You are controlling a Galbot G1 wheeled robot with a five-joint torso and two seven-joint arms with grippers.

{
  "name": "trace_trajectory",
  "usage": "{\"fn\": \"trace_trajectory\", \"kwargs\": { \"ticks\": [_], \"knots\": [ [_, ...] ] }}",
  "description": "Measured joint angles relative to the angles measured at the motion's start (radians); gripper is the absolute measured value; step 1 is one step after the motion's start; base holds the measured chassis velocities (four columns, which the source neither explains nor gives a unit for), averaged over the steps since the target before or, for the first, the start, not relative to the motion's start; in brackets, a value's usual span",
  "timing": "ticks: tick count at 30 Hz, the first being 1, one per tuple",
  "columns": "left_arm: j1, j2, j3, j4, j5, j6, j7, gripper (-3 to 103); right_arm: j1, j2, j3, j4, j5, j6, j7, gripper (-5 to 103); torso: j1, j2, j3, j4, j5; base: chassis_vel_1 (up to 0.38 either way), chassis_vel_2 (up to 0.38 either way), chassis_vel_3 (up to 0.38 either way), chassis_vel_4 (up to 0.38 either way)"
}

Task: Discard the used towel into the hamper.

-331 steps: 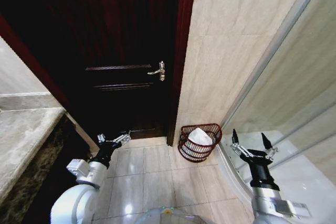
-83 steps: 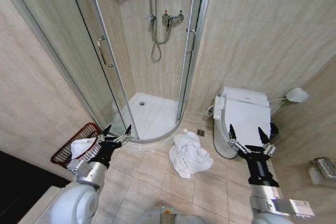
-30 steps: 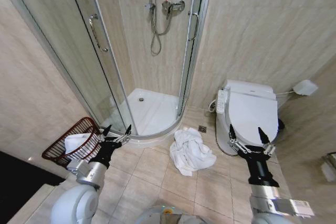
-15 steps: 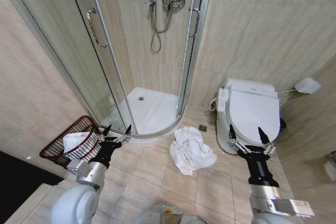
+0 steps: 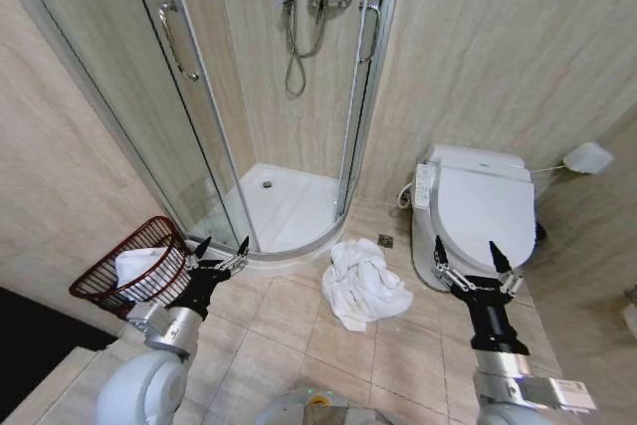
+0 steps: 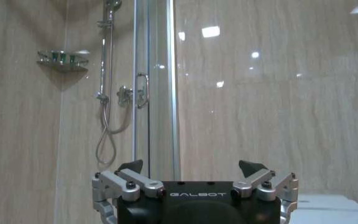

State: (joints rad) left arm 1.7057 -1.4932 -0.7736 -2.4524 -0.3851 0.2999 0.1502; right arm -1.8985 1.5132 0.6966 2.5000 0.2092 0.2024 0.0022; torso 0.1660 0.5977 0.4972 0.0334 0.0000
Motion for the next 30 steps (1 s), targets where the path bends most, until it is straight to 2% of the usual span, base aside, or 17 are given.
{"fn": "trace_trajectory", "kwargs": {
  "ticks": [30],
  "knots": [
    [0.0, 0.0, 0.0, 0.0, 0.0, 0.0, 0.0, 100, 0.0, 0.0, 0.0, 0.0, 0.0, 0.0, 0.0, 100, -0.051, -0.124, -0.073, 0.0, 0.0, 0.0, 0.0, 0.0, 0.0]
  ]
}}
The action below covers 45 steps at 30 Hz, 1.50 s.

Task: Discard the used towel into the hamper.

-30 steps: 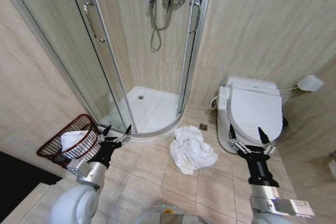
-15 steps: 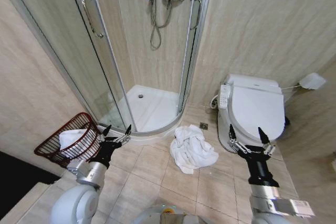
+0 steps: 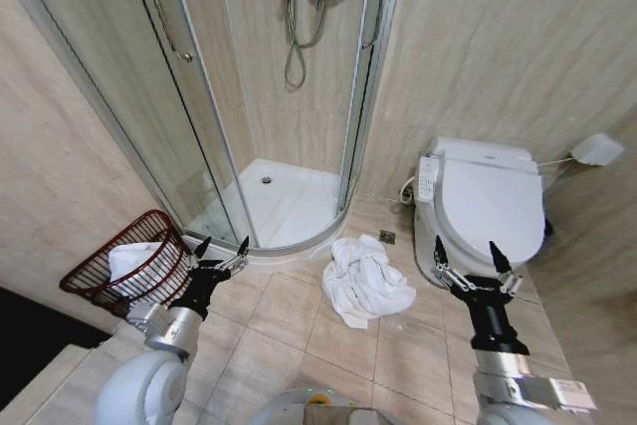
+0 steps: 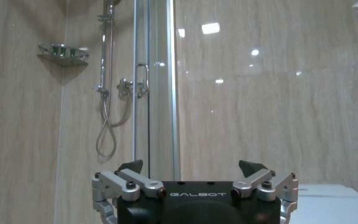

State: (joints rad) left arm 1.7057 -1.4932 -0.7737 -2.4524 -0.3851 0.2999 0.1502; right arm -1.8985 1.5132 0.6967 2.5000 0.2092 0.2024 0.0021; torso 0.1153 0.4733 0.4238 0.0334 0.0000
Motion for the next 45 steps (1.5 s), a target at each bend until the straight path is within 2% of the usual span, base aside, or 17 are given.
{"fn": "trace_trajectory", "kwargs": {
  "ticks": [45],
  "knots": [
    [0.0, 0.0, 0.0, 0.0, 0.0, 0.0, 0.0, 100, 0.0, 0.0, 0.0, 0.0, 0.0, 0.0, 0.0, 100, -0.064, -0.166, -0.102, 0.0001, 0.0001, -0.014, -0.014, -0.015, -0.013]
  ]
}}
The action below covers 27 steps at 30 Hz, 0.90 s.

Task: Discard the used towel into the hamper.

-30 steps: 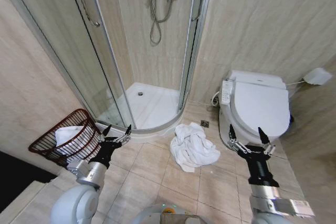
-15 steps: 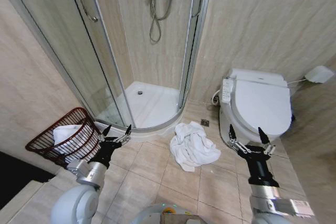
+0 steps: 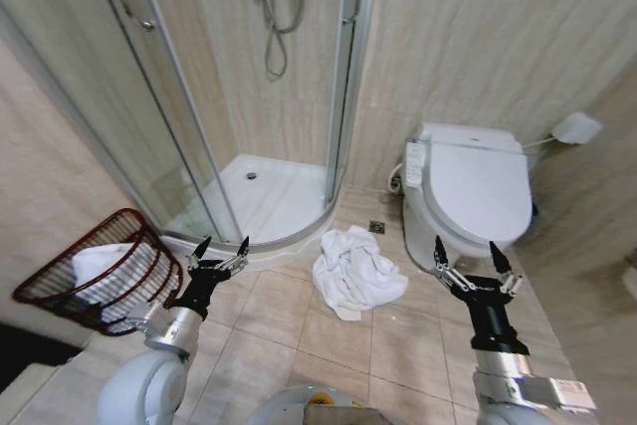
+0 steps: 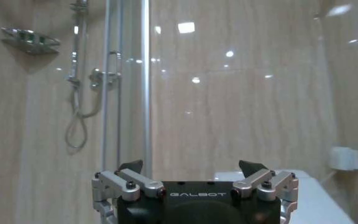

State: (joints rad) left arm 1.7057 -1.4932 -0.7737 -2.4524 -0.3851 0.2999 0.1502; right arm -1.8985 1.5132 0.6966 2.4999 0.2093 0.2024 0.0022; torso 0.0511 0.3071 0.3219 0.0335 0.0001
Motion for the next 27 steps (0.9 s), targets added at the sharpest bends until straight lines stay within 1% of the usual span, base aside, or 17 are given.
{"fn": "trace_trajectory", "kwargs": {
  "ticks": [5, 8, 13, 17, 27],
  "knots": [
    [0.0, 0.0, 0.0, 0.0, 0.0, 0.0, 0.0, 100, 0.0, 0.0, 0.0, 0.0, 0.0, 0.0, 0.0, 100, -0.006, -0.015, -0.008, -0.0003, 0.0, -0.083, -0.093, -0.093, -0.085],
    [0.0, 0.0, 0.0, 0.0, 0.0, 0.0, 0.0, 100, 0.0, 0.0, 0.0, 0.0, 0.0, 0.0, 0.0, 100, -0.007, -0.016, -0.009, -0.0004, 0.0, -0.063, -0.063, -0.073, -0.063],
    [0.0, 0.0, 0.0, 0.0, 0.0, 0.0, 0.0, 100, 0.0, 0.0, 0.0, 0.0, 0.0, 0.0, 0.0, 100, -0.007, -0.016, -0.009, 0.0003, -0.0001, 0.0, 0.0, 0.0, 0.0],
    [0.0, 0.0, 0.0, 0.0, 0.0, 0.0, 0.0, 100, 0.0, 0.0, 0.0, 0.0, 0.0, 0.0, 0.0, 100, -0.007, -0.015, -0.008, 0.0002, -0.0001, 0.0, 0.0, 0.0, 0.0],
    [0.0, 0.0, 0.0, 0.0, 0.0, 0.0, 0.0, 100, 0.0, 0.0, 0.0, 0.0, 0.0, 0.0, 0.0, 100, -0.014, -0.033, -0.019, 0.0004, 0.0, -0.016, -0.011, -0.013, -0.014]
  ]
}}
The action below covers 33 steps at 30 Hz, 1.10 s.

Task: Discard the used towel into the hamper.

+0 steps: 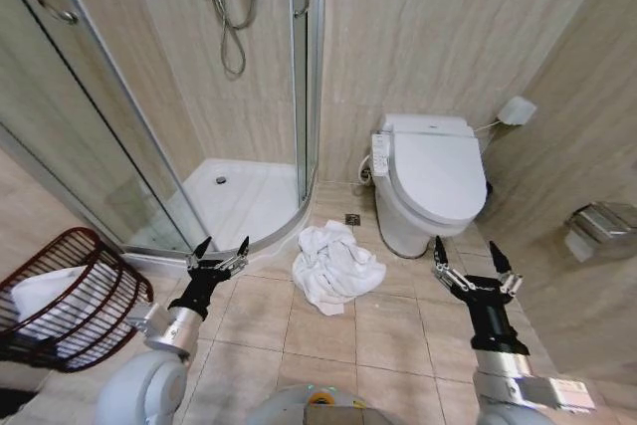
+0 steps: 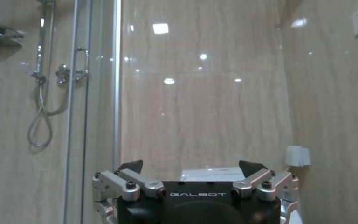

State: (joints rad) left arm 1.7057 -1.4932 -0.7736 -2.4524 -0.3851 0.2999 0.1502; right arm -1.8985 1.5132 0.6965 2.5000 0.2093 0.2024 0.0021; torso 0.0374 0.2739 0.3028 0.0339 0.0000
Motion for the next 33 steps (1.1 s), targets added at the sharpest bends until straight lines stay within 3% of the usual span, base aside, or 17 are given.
{"fn": "trace_trajectory", "kwargs": {
  "ticks": [33],
  "knots": [
    [0.0, 0.0, 0.0, 0.0, 0.0, 0.0, 0.0, 100, 0.003, -0.001, 0.002, 0.0, 0.002, -0.004, 0.0, 100, 0.001, 0.003, 0.002, 0.0, -0.0001, -0.006, -0.005, -0.005, -0.007]
  ]
}}
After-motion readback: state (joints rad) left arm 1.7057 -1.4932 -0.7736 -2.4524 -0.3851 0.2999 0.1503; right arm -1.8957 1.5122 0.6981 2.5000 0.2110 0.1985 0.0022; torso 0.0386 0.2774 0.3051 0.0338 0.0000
